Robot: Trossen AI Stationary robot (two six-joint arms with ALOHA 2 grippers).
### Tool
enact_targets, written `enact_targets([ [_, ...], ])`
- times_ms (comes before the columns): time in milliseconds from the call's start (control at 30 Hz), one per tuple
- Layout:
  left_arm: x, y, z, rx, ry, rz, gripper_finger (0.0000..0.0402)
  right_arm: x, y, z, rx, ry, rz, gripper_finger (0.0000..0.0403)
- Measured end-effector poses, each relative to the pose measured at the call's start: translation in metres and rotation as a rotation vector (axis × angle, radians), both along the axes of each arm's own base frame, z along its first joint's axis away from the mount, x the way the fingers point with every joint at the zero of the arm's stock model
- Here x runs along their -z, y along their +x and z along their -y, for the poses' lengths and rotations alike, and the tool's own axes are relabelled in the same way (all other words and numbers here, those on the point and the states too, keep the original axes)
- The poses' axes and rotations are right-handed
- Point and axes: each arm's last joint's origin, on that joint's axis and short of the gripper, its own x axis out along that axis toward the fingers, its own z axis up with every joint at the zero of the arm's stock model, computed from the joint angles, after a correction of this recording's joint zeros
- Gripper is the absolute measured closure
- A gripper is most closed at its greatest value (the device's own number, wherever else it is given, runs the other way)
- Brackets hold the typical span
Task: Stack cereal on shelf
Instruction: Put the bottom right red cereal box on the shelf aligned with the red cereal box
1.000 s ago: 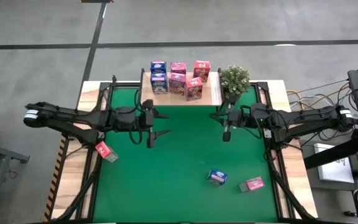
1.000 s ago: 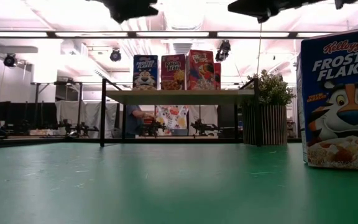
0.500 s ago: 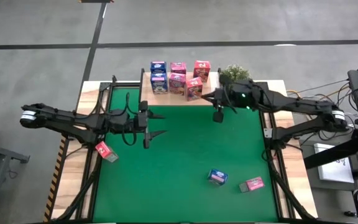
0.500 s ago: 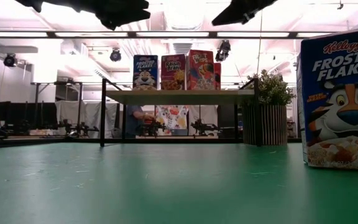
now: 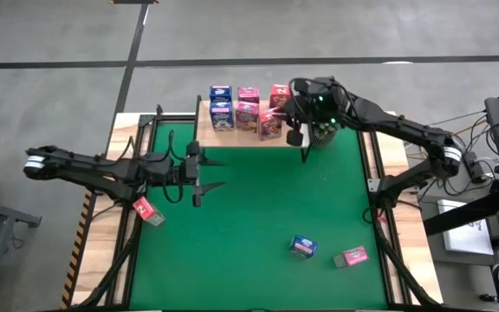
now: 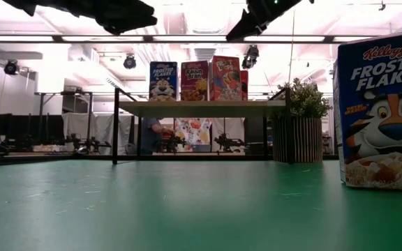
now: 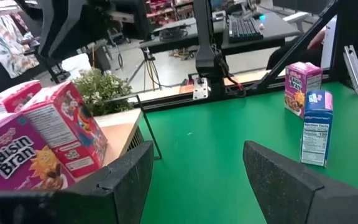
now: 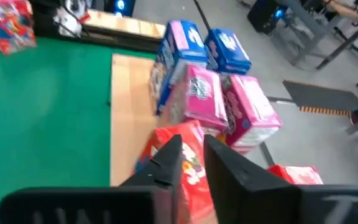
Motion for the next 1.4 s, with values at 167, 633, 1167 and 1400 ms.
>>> enact_targets([
  [167, 0.003, -0.009, -0.001, -0.001, -0.001, 0.021, 0.0170, -0.004, 0.002, 0.014, 0.026, 0.013, -0.049, 0.0279],
  [633, 0.007, -0.012, -0.001, -0.001, -0.001, 0.018, 0.0170, 0.012, 0.018, 0.032, -0.028, -0.003, -0.117, 0.0113],
  [1167, 0.007, -0.012, -0.001, -0.001, -0.001, 0.018, 0.0170, 0.017, 0.007, 0.047, -0.047, 0.130, -0.112, 0.0117],
  [1400, 0.007, -0.011, -0.001, -0.001, -0.001, 0.018, 0.0170, 0.028, 0.007, 0.046, -0.046, 0.153, -0.134, 0.0124],
])
